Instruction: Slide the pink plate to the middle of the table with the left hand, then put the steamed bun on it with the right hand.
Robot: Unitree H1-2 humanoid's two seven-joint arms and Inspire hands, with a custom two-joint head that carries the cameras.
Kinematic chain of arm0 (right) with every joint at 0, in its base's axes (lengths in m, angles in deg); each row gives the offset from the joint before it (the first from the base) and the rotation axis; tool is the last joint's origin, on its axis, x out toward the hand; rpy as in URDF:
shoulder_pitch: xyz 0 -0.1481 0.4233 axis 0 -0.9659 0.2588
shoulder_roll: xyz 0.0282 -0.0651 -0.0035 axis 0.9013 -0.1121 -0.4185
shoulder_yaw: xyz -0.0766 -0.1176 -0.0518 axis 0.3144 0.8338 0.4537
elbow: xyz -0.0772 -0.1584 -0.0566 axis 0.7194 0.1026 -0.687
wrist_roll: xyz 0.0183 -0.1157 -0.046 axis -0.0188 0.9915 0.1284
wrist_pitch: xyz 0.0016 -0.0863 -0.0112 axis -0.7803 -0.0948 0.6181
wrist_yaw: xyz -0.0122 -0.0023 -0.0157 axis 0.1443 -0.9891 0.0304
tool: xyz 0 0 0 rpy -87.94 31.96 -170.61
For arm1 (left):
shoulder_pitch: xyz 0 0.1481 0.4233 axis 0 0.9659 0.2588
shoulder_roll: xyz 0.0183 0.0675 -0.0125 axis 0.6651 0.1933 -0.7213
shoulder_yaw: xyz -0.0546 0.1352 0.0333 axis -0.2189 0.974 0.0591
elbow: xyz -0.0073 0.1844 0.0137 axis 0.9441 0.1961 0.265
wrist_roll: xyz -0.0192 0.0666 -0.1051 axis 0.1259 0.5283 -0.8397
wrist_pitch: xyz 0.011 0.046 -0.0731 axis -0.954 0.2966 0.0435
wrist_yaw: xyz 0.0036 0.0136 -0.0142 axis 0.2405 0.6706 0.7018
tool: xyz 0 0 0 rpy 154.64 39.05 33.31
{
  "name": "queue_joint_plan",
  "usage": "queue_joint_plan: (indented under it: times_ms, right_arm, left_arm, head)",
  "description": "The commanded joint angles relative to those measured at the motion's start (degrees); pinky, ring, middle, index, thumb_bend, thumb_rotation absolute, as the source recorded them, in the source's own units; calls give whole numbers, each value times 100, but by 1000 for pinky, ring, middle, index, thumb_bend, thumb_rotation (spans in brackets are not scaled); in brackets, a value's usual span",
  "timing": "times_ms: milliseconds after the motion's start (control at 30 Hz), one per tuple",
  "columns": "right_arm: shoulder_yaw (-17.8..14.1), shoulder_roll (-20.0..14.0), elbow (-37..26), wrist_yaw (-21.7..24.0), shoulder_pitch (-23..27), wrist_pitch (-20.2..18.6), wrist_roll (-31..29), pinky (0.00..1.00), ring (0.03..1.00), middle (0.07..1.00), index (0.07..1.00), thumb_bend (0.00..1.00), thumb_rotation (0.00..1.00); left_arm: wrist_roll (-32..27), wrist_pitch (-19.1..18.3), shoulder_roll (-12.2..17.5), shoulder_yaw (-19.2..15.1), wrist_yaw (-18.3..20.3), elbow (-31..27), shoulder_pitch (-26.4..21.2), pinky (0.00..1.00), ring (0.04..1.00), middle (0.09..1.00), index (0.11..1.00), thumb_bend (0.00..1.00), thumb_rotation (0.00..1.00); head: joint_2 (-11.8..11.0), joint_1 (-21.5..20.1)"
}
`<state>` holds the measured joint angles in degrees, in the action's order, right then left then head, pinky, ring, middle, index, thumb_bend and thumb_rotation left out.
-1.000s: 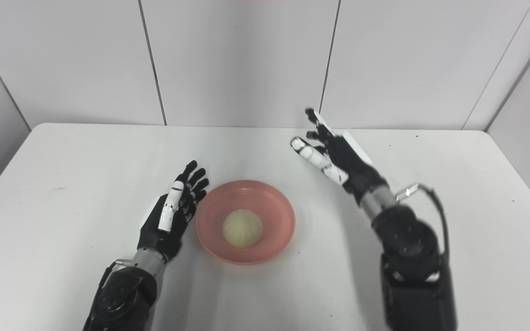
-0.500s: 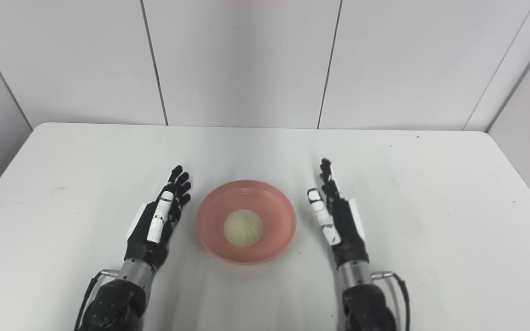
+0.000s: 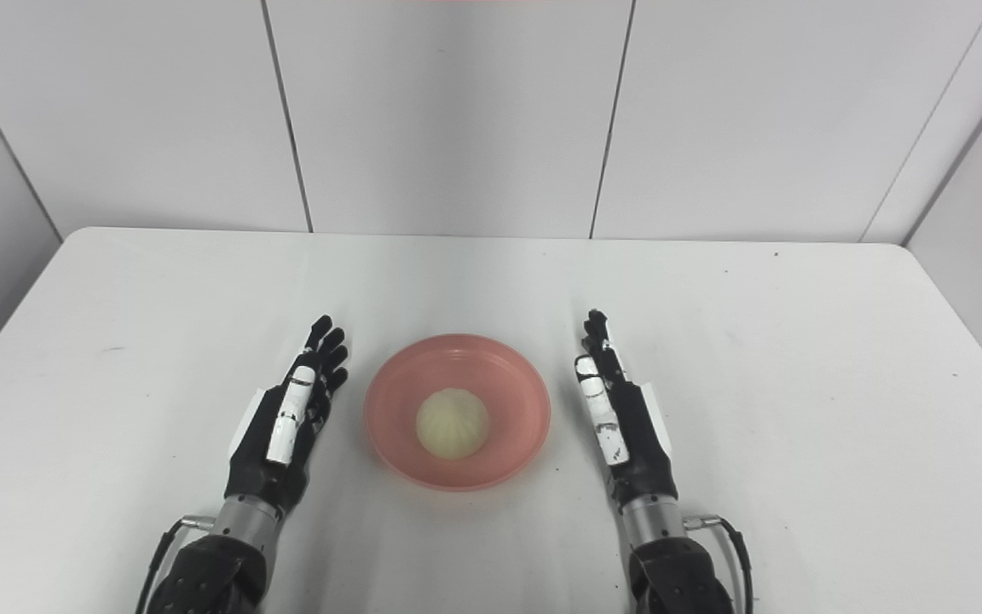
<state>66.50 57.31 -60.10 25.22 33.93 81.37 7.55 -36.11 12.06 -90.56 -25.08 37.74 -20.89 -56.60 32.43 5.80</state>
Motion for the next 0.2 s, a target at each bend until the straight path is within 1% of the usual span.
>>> queue_joint_plan:
  times_ms: [0,167]
  right_arm:
    - [29,-14,-115,20,82,-44,-123,1000,1000,1000,1000,296,1000]
    - [49,-74,-26,35,106,-80,-237,1000,1000,1000,1000,262,1000]
  left_arm:
    - [-73,-261,73,-51,0,250,139,1000,999,1000,1000,341,1000]
    - [-58,-213,132,-72,11,469,-21,1000,986,998,1000,334,1000]
  head:
    - [-7,34]
    - [-10,101]
